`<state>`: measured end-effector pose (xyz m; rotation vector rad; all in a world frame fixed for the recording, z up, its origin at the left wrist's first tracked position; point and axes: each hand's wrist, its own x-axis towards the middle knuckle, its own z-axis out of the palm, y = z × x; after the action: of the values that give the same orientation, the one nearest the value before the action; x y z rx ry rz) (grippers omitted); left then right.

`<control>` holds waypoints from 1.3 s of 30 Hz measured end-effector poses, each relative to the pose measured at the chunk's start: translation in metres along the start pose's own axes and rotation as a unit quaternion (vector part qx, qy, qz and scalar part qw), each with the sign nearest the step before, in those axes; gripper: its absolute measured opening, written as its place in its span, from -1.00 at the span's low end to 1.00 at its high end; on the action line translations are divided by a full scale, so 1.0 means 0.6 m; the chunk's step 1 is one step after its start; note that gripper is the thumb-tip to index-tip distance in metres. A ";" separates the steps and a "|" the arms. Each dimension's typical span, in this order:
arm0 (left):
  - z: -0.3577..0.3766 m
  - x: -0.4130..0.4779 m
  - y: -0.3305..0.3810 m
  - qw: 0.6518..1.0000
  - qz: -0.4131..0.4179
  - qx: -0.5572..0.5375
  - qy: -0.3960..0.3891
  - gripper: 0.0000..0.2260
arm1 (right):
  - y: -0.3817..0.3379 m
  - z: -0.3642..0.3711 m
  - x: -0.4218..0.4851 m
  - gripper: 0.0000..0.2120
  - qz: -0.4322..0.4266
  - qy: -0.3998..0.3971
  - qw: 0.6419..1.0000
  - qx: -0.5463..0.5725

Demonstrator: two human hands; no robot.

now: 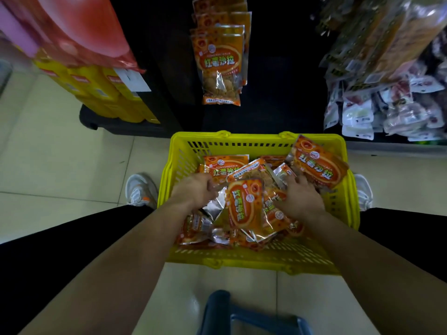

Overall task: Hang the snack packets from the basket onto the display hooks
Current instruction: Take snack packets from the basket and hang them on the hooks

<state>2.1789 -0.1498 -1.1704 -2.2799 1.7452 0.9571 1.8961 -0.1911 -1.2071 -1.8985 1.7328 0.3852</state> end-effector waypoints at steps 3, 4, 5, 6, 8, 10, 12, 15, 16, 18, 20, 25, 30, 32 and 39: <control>-0.039 -0.018 0.001 0.998 -0.020 -0.024 0.053 -0.72 | -0.013 -0.018 -0.011 -0.42 -0.021 0.002 1.000 0.009; -0.050 -0.025 0.004 0.997 -0.021 -0.031 0.069 -0.71 | -0.020 -0.022 -0.014 -0.51 -0.038 0.002 0.999 0.030; -0.059 -0.034 0.007 0.996 -0.015 -0.040 0.080 -0.72 | -0.030 -0.024 -0.019 -0.59 -0.059 -0.001 0.997 0.058; -0.064 -0.042 0.013 0.995 -0.002 -0.052 0.081 -0.74 | -0.042 -0.025 -0.023 -0.64 -0.079 -0.007 0.992 0.099; -0.062 -0.060 0.028 0.995 0.035 -0.075 0.054 -0.79 | -0.073 -0.029 -0.032 -0.66 -0.090 -0.029 0.972 0.215; -0.043 -0.072 0.046 0.992 0.065 -0.107 -0.002 -0.88 | -0.107 -0.035 -0.035 -0.60 -0.070 -0.047 0.945 0.317; -0.014 -0.073 0.062 0.987 0.081 -0.122 -0.061 -0.90 | -0.126 -0.038 -0.033 -0.60 -0.047 -0.051 0.930 0.360; 0.021 -0.062 0.077 0.982 0.093 -0.111 -0.124 -0.75 | -0.123 -0.034 -0.031 -0.54 -0.018 -0.055 0.936 0.348; 0.027 -0.056 0.079 0.981 0.089 -0.115 -0.131 -0.73 | -0.115 -0.030 -0.029 -0.53 -0.012 -0.047 0.938 0.342; 0.034 -0.042 0.077 0.982 0.076 -0.126 -0.121 -0.76 | -0.099 -0.027 -0.026 -0.52 -0.004 -0.021 0.944 0.329; 0.033 -0.025 0.070 0.986 0.063 -0.120 -0.097 -0.78 | -0.090 -0.027 -0.022 -0.59 -0.002 -0.015 0.943 0.332; 0.027 0.025 0.070 0.982 0.030 -0.186 -0.014 -0.68 | -0.074 -0.024 0.000 -0.81 -0.024 0.029 0.957 0.288; 0.029 0.061 0.095 0.981 0.052 -0.183 0.033 -0.37 | -0.052 -0.021 0.008 -0.88 -0.044 0.009 0.949 0.311; 0.036 0.069 0.106 0.982 0.085 -0.168 0.014 -0.27 | -0.046 -0.027 0.004 -0.83 -0.050 -0.006 0.943 0.330; 0.068 0.095 0.126 0.990 0.087 -0.104 -0.036 -0.05 | -0.020 -0.038 -0.014 -0.76 -0.040 -0.011 0.947 0.319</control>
<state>2.1021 -0.2035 -1.2126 -2.2042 1.9215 1.2952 1.9034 -0.1968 -1.1814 -1.4690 1.5106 -0.1765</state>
